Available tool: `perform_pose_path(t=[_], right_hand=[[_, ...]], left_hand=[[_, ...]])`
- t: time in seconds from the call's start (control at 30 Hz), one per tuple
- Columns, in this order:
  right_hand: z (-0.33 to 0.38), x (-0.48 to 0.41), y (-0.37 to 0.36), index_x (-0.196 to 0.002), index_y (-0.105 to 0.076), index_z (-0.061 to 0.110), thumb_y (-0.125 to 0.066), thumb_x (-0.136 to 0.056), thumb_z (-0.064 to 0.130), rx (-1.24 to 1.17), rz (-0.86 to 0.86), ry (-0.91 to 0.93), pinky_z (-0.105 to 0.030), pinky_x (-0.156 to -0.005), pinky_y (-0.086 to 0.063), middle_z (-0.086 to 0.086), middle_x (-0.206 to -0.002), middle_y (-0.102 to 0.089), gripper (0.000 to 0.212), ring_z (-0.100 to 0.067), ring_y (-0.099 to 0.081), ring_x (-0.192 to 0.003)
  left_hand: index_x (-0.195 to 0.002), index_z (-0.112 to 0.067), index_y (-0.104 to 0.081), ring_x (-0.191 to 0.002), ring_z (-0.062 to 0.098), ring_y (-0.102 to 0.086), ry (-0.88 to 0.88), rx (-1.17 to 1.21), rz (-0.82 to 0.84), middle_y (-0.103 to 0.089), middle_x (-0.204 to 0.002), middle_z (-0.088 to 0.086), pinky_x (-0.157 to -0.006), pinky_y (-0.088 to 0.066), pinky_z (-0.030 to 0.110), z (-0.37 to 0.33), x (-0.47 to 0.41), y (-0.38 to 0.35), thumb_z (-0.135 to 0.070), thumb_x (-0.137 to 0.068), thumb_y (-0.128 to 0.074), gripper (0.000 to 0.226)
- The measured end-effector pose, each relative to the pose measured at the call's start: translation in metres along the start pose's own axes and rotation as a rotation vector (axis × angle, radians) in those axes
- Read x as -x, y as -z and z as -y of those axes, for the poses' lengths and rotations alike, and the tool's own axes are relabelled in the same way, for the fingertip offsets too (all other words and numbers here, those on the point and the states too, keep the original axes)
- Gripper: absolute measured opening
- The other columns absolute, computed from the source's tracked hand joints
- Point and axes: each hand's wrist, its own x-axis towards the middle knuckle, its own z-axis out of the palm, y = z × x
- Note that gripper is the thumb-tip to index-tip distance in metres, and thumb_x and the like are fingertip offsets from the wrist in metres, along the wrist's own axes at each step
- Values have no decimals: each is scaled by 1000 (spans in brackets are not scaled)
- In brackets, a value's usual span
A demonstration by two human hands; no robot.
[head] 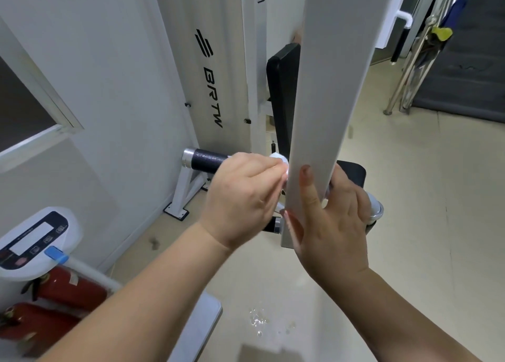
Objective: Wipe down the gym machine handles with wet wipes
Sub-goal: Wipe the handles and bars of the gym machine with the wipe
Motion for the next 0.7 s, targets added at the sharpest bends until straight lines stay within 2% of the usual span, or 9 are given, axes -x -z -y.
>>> perform_pose_path(t=[0.1, 0.27, 0.33, 0.43, 0.57, 0.7], right_hand=[[-2, -2, -1, -154, -10, 35, -66, -91, 32, 1, -15, 14, -50, -103, -35, -25, -145, -34, 85, -34, -41, -119], [1, -3, -4, -152, -13, 32, -64, -91, 33, -1, -14, 16, -49, -103, -33, -26, -144, -35, 80, -35, -40, -120], [0, -2, -4, -152, -13, 30, -69, -90, 30, 12, -19, 19, -51, -103, -32, -28, -143, -34, 84, -36, -39, -121], [0, 0, -7, -154, -11, 28, -72, -89, 30, 32, -8, 24, -54, -104, -35, -34, -143, -38, 90, -40, -42, -124], [0, -2, -8, -158, -4, 31, -61, -94, 32, 28, -25, 42, -53, -100, -38, -34, -140, -42, 85, -39, -43, -120], [-7, -7, -2, -153, -15, 29, -58, -92, 38, 12, 9, 51, -50, -97, -37, -33, -138, -45, 75, -36, -41, -114]], left_hand=[[-96, -9, -79, -84, 28, -72, -38, -39, 33, -77, -99, 2, -75, -53, 41, 28, 2, 16, -13, -99, -60, 19], [-102, -12, -80, -89, 23, -72, 136, -146, -117, -78, -101, 3, -83, -56, 39, 72, 24, 57, -8, -97, -66, 16], [-106, -9, -78, -98, 22, -70, 204, -206, -204, -76, -107, 5, -90, -55, 41, 68, 34, 50, -6, -96, -66, 16], [-106, -2, -78, -111, 28, -71, 219, -208, -267, -75, -115, 11, -102, -50, 53, 40, 39, 18, -6, -95, -66, 17], [-103, 0, -78, -112, 32, -71, 106, -164, -230, -76, -114, 12, -106, -47, 52, -4, 27, -23, -5, -91, -70, 16], [-105, 1, -78, -117, 35, -68, 154, -191, -291, -74, -116, 14, -103, -49, 54, -1, 33, -28, -7, -93, -69, 17]])
